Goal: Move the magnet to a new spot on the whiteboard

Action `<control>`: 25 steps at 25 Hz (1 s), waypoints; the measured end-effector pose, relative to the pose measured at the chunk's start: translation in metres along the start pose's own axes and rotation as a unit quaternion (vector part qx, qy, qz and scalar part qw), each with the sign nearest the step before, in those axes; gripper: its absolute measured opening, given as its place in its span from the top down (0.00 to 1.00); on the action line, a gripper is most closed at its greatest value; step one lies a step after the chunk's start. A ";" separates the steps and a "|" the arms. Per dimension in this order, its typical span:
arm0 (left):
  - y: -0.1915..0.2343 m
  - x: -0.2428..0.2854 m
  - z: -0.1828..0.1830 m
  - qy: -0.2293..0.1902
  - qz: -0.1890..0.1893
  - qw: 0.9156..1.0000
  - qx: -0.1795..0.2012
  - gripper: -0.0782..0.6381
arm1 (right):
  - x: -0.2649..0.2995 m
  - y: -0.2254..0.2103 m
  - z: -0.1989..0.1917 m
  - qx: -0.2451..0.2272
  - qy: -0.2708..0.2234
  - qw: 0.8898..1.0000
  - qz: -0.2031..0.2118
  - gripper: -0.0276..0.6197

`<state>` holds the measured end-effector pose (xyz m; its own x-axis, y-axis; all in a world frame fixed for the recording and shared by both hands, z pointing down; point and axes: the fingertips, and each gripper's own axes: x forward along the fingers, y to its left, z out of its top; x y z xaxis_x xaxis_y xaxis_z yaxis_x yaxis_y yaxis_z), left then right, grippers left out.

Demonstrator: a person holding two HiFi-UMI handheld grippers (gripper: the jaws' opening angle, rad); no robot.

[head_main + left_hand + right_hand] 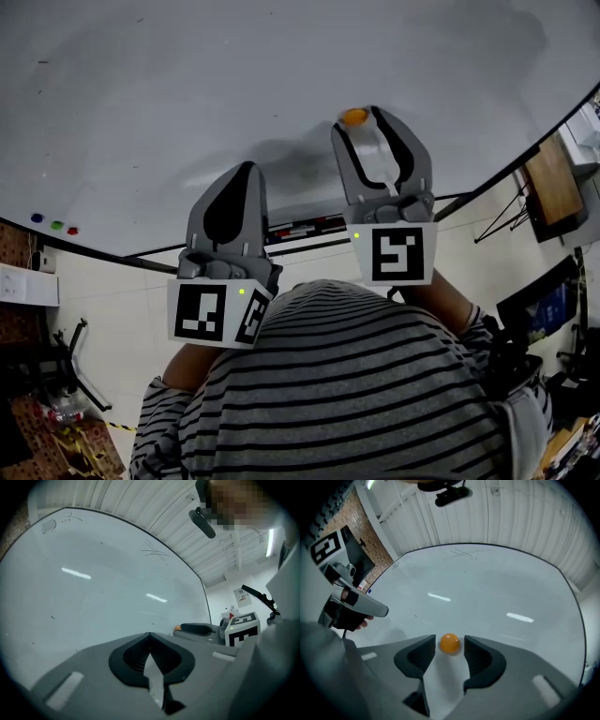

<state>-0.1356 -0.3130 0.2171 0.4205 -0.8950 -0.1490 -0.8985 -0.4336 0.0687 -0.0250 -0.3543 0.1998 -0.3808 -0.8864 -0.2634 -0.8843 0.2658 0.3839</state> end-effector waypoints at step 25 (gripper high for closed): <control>-0.025 -0.041 0.004 -0.011 0.043 0.999 0.029 0.87 | -0.066 -0.008 0.023 0.025 -0.027 0.999 -0.026 0.77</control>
<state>-0.1309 -0.2650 0.2177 0.3398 -0.9256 -0.1664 -0.9371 -0.3484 0.0241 0.0013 -0.2891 0.1942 -0.3474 -0.8777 -0.3300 -0.9150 0.2403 0.3241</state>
